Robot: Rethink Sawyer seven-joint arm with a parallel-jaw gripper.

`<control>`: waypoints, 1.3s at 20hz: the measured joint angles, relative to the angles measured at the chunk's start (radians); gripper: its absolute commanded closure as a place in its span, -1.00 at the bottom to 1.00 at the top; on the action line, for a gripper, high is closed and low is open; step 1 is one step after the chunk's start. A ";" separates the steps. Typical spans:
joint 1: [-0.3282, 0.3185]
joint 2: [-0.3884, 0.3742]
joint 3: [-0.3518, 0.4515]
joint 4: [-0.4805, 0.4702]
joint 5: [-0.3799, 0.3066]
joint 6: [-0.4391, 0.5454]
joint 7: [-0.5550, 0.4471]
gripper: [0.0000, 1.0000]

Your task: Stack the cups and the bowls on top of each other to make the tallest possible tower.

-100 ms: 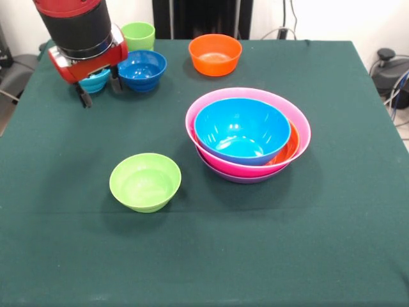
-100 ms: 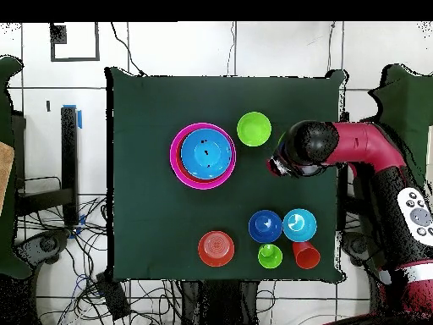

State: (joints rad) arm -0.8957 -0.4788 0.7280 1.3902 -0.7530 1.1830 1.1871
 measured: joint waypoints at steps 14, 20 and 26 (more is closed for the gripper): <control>0.000 0.000 0.000 0.000 -0.093 0.000 0.000 -1.00; 0.000 0.000 0.000 0.000 -0.133 0.000 0.000 -1.00; 0.001 0.000 0.000 0.000 -0.176 0.000 0.000 -1.00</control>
State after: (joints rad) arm -0.8952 -0.4788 0.7283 1.3901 -0.9289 1.1830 1.1871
